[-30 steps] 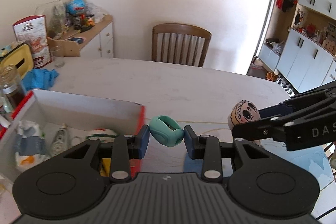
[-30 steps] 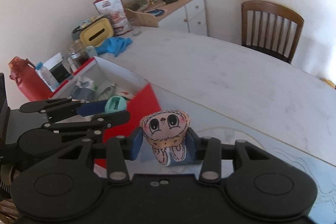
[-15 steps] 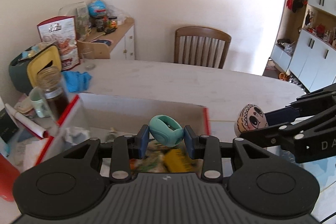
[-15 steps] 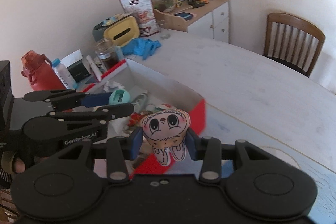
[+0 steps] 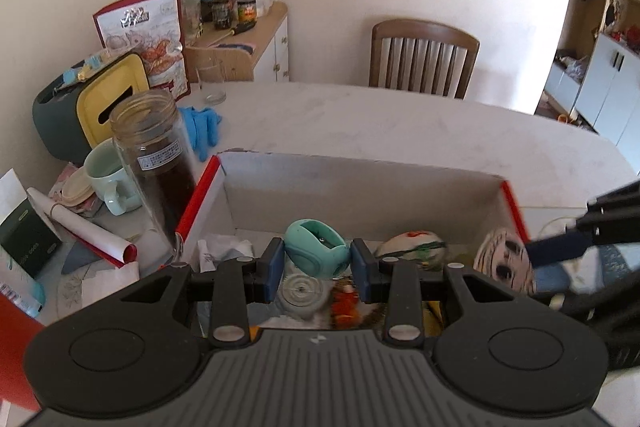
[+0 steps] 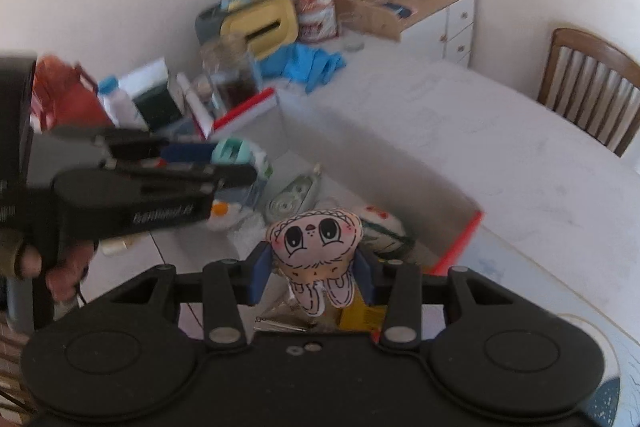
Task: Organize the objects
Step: 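Lower the sharpener and plush into the box and open both grippers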
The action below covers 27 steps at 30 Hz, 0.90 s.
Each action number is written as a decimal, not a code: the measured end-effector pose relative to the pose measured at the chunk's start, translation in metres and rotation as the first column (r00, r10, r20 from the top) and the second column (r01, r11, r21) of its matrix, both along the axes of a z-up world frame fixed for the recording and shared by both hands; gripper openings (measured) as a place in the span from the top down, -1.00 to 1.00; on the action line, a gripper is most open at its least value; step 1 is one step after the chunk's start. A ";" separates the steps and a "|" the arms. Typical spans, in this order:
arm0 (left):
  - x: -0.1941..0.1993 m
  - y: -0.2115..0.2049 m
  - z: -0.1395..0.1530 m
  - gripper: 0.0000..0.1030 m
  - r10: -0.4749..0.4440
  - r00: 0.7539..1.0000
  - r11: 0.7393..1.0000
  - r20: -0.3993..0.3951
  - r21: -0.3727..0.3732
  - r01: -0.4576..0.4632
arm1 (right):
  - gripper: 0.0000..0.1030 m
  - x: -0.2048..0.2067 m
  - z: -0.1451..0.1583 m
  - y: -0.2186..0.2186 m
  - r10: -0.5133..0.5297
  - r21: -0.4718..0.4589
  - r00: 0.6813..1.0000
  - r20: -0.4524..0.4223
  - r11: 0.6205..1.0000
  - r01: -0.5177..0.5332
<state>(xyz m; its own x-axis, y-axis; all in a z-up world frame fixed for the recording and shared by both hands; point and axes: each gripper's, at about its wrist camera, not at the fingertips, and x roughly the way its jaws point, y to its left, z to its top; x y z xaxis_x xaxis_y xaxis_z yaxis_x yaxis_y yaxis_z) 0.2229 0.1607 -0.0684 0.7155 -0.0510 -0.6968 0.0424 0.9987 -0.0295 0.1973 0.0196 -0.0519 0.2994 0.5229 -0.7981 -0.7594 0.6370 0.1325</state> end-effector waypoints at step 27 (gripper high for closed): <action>0.060 0.001 -0.068 0.32 -0.026 0.960 0.999 -0.278 0.033 0.036 | 0.10 -0.001 -0.064 0.041 -0.027 -0.172 1.000 -0.008 0.985 0.025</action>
<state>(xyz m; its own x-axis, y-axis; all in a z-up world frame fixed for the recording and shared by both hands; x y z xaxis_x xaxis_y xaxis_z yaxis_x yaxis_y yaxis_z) 0.2827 0.1618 -0.1365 0.4921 -0.0403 -0.8696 0.0686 0.9976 -0.0073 0.1964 0.0606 -0.1162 0.3027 0.3698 -0.8784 -0.7413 0.6707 0.0269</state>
